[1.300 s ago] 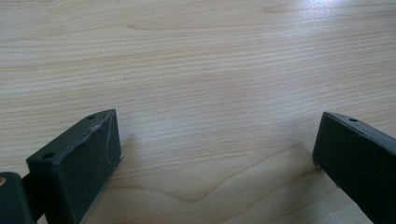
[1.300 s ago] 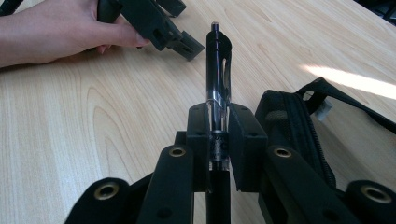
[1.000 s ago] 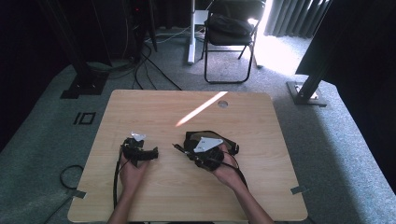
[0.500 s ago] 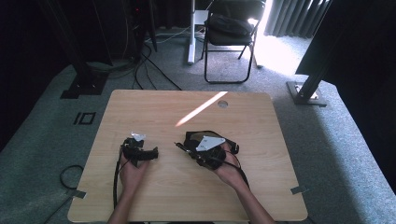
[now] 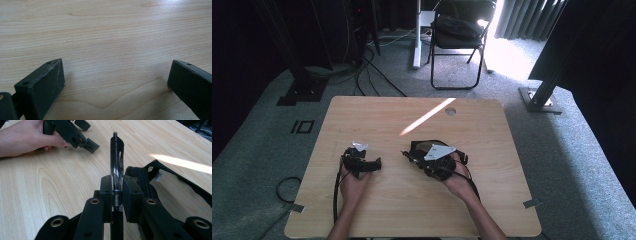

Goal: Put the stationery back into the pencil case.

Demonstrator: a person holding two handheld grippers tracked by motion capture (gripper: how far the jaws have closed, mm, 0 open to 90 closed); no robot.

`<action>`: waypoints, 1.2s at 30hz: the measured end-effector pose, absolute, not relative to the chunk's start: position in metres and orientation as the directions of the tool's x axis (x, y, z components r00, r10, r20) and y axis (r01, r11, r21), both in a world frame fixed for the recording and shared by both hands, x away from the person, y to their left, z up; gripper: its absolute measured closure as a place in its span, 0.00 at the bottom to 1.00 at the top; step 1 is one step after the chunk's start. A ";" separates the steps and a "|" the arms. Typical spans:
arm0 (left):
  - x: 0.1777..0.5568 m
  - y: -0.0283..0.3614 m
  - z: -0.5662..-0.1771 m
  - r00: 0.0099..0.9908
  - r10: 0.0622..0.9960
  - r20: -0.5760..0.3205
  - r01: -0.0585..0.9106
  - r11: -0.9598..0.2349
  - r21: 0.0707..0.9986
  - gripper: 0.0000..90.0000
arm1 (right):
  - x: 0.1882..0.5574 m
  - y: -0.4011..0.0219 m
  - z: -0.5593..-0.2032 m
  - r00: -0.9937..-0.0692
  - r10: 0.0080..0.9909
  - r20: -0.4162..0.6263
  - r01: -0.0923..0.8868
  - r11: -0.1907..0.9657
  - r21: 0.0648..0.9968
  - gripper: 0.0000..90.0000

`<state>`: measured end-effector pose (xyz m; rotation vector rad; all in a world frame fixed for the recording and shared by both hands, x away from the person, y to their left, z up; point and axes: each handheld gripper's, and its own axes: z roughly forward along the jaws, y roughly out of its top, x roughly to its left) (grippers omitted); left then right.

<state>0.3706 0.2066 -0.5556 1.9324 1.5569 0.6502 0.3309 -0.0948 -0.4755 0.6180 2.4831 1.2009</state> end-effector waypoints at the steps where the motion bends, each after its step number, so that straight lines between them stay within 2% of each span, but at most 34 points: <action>1: 0.371 0.207 -0.556 0.205 0.979 0.020 0.702 -0.161 0.693 0.01 | 0.331 -0.095 -0.475 -0.857 0.507 -0.090 0.244 0.554 0.796 0.89; 36: 0.371 0.207 -0.556 0.205 0.979 0.020 0.702 -0.161 0.693 0.01 | 0.341 -0.107 -0.476 -0.842 0.534 -0.079 0.268 0.541 0.797 0.89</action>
